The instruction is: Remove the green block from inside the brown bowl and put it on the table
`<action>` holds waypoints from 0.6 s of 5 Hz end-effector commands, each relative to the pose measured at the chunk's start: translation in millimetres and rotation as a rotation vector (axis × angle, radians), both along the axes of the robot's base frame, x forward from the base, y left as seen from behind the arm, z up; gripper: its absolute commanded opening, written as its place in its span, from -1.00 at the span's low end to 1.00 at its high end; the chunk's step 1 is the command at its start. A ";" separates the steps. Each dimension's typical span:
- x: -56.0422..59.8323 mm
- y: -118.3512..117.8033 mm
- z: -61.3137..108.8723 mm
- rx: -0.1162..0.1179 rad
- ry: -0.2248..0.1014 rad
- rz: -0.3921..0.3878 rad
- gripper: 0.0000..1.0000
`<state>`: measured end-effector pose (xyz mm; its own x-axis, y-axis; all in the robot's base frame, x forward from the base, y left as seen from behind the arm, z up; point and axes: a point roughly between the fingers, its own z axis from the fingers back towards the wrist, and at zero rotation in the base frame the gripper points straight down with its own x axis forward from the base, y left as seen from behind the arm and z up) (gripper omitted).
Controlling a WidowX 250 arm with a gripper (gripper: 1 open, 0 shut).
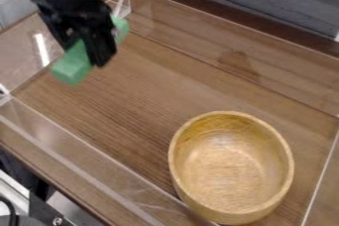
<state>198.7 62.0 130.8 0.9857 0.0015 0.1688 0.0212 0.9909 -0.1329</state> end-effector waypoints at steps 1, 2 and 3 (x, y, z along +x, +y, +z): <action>4.9 -15.9 -8.1 0.030 -0.031 -0.012 -1.00; 7.8 -32.2 -12.7 0.035 -0.029 -0.014 -1.00; 13.9 -21.0 -24.8 0.038 -0.029 -0.003 -1.00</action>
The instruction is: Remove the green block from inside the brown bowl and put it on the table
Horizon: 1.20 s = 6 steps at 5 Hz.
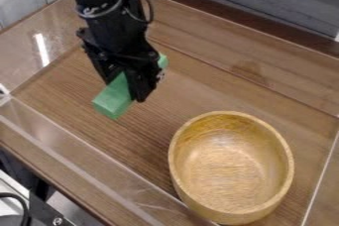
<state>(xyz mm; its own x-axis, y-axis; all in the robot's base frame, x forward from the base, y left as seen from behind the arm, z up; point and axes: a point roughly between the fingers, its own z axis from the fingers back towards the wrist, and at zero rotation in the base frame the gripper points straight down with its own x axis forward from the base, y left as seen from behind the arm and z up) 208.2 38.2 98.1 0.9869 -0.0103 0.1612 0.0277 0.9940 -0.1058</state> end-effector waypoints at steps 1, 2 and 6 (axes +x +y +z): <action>9.2 14.9 -4.5 0.018 -0.036 0.016 -1.00; 12.8 24.1 -15.0 0.022 -0.031 0.026 -1.00; 23.0 35.6 -33.0 0.013 -0.015 0.053 -1.00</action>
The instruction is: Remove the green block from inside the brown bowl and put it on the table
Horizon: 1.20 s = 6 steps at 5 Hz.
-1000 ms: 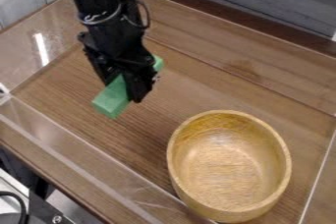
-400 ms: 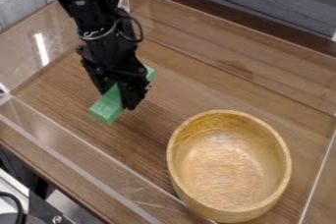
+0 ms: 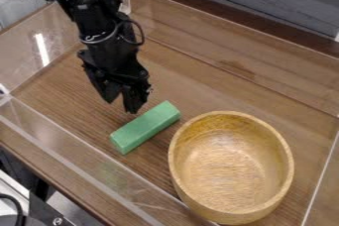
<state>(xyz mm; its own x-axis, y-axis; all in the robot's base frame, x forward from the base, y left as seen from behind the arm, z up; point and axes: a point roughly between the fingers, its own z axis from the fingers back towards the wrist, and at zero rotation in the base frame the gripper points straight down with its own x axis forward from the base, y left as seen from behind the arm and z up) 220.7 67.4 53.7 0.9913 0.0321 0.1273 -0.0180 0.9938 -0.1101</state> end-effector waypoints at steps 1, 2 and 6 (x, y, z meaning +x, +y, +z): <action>10.9 6.1 8.1 0.012 -0.044 0.013 -1.00; 10.8 5.3 6.1 0.007 -0.036 0.014 1.00; 9.5 1.6 2.8 -0.020 0.002 0.021 -1.00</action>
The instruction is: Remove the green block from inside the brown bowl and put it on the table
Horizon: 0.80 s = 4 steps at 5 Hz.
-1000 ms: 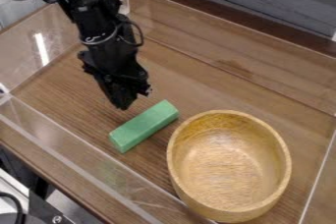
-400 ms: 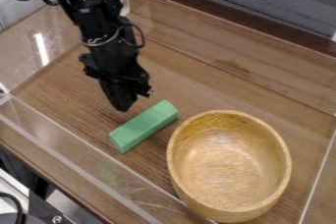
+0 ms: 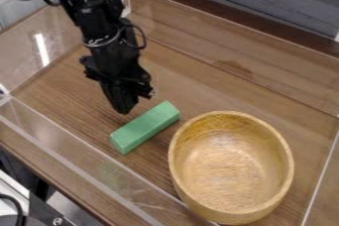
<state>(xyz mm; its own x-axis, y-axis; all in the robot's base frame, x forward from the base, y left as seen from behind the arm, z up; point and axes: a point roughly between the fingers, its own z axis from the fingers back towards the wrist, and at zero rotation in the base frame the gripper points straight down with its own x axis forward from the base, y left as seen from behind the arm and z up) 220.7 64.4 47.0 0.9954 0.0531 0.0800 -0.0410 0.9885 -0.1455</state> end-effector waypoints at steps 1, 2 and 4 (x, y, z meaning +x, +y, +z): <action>9.3 3.8 9.6 0.011 -0.034 0.005 -1.00; 9.2 3.1 9.5 0.005 -0.026 0.006 -1.00; 9.3 1.7 9.2 -0.007 -0.009 0.008 -1.00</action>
<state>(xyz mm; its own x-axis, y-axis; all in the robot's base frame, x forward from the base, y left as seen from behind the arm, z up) 220.6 62.7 46.5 0.9970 0.0623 0.0465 -0.0538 0.9848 -0.1654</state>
